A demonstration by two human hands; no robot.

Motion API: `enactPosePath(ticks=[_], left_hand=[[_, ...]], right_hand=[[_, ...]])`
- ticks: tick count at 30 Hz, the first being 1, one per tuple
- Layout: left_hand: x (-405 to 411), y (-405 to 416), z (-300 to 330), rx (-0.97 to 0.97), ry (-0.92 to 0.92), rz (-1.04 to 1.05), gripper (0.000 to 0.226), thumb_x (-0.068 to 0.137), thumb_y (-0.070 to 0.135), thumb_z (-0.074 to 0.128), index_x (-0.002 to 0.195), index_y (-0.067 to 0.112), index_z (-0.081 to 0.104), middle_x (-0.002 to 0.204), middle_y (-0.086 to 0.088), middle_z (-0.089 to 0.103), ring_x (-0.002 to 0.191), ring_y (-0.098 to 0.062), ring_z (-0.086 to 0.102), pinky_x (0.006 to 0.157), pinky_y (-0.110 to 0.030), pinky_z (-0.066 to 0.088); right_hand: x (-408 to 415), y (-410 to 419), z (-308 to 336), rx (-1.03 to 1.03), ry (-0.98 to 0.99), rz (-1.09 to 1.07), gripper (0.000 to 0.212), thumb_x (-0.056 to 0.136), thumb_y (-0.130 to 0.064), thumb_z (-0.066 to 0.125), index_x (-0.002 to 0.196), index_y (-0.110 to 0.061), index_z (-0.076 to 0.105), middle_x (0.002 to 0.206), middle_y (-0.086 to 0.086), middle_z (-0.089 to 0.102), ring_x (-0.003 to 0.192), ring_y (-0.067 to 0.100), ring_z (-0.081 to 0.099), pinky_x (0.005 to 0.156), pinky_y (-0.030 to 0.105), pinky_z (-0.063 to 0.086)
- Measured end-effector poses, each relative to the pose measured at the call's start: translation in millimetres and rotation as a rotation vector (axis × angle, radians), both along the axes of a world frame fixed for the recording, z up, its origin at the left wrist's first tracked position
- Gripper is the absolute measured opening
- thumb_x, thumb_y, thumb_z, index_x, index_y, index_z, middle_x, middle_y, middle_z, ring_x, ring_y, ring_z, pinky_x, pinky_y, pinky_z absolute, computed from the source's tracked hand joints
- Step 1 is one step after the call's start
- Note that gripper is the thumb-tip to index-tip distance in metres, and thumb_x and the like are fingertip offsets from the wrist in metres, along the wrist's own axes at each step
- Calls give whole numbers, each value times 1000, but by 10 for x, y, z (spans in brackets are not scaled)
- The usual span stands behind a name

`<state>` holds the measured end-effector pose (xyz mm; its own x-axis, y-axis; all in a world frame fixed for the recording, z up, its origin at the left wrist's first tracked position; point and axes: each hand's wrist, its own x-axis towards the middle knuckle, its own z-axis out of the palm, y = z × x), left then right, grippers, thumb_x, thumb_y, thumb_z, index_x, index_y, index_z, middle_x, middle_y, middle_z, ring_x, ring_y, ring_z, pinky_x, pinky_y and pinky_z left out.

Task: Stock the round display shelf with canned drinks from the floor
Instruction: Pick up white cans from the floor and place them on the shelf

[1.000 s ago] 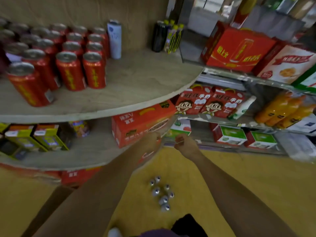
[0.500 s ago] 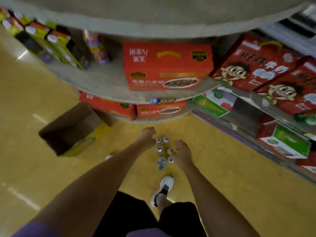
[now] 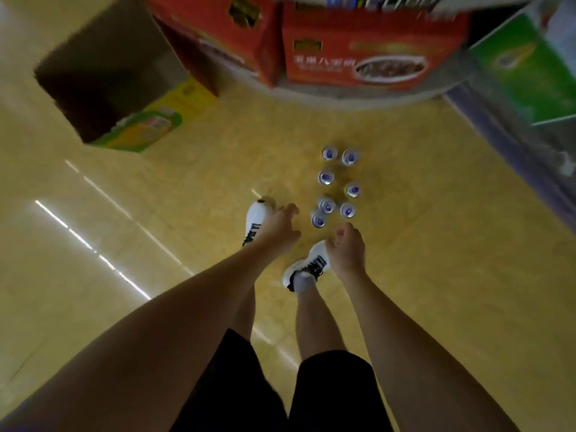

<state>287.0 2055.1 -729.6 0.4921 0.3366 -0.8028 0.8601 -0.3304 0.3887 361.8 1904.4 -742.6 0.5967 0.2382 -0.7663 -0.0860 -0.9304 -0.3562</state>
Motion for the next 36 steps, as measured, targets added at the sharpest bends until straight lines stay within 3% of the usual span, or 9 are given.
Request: enactPosePath(ticks=[3, 8, 15, 20, 27, 36], left_hand=[[-94, -134, -638, 27, 2, 22, 52, 85, 6, 57, 135, 12, 49, 134, -11, 54, 120, -29, 53, 90, -32, 44], [-140, -302, -1546, -18, -10, -10, 50, 82, 10, 57, 131, 17, 47, 130, -10, 56, 109, -33, 59, 85, -45, 52], [-98, -286, -2609, -91, -16, 43, 47, 81, 3, 60, 125, 17, 50, 128, -4, 57, 111, -23, 57, 82, -31, 49], [-207, -256, -3173, -112, 10, -55, 56, 78, -6, 55, 128, 19, 49, 133, -4, 55, 111, -22, 58, 80, -33, 52], [-339, -80, -3108, -136, 35, -188, 58, 79, -2, 57, 132, 18, 47, 133, -5, 52, 111, -24, 57, 86, -44, 54], [-281, 199, -2010, -119, 35, -293, 60, 80, 3, 61, 136, 18, 44, 134, -7, 50, 111, -29, 57, 87, -47, 52]], right_hand=[[-57, -31, -665, -26, 9, 13, 27, 86, -9, 64, 112, -4, 56, 114, 14, 58, 106, 31, 55, 85, 36, 41], [-188, -145, -1586, -72, 23, -46, 33, 85, -14, 70, 113, -5, 56, 112, 14, 58, 100, 31, 57, 85, 37, 43], [-266, -54, -2601, -143, 57, -241, 72, 78, -41, 78, 130, -2, 48, 123, 18, 56, 109, 34, 56, 81, 39, 44], [-361, 37, -3171, -139, 88, -308, 75, 78, -53, 75, 125, 0, 49, 120, 17, 61, 109, 33, 60, 75, 32, 40], [-359, 49, -3025, -179, 110, -280, 60, 74, -37, 79, 117, 1, 59, 112, 17, 65, 100, 35, 61, 68, 33, 38], [-208, 222, -1678, -60, 129, -128, 47, 70, -37, 78, 104, -11, 60, 101, 9, 65, 90, 32, 60, 71, 40, 49]])
